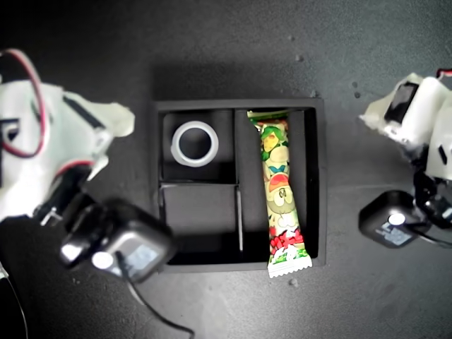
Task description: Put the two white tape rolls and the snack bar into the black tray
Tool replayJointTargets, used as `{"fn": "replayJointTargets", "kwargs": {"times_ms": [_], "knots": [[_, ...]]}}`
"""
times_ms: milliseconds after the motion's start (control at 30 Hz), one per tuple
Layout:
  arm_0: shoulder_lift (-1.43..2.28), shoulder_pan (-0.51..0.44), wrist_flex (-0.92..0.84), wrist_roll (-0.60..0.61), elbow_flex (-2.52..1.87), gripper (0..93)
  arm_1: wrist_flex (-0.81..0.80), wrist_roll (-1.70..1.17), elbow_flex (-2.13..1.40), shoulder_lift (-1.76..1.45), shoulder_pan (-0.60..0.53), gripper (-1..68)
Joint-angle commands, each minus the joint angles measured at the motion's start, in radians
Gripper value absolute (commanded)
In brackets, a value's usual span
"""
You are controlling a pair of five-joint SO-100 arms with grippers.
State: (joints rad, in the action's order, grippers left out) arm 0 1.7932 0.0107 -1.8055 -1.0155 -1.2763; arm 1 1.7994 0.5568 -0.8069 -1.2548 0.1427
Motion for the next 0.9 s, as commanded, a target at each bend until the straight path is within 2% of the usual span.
{"fn": "replayJointTargets", "kwargs": {"times_ms": [0,100,233,433,667,867], "knots": [[0.195,-0.057,0.06,-0.08,-0.172,6.1,0.002,0.13,-0.1,-0.133,0.023,-0.1],[0.327,-0.109,0.156,-0.16,-0.367,5.9,-0.014,0.235,-0.275,-0.307,0.057,-0.3],[0.472,-0.206,0.307,-0.275,-0.607,9.2,-0.13,0.373,-0.644,-0.687,0.067,-0.4],[0.433,-0.388,0.46,-0.405,-0.723,11.3,-0.348,0.609,-1.241,-1.256,-0.006,-0.4],[0.221,-0.52,0.522,-0.439,-0.644,12.9,-0.611,0.769,-1.899,-1.891,-0.095,-0.5],[0.069,-0.592,0.652,-0.486,-0.629,14.2,-0.749,0.73,-2.184,-2.092,-0.061,-0.5]]}}
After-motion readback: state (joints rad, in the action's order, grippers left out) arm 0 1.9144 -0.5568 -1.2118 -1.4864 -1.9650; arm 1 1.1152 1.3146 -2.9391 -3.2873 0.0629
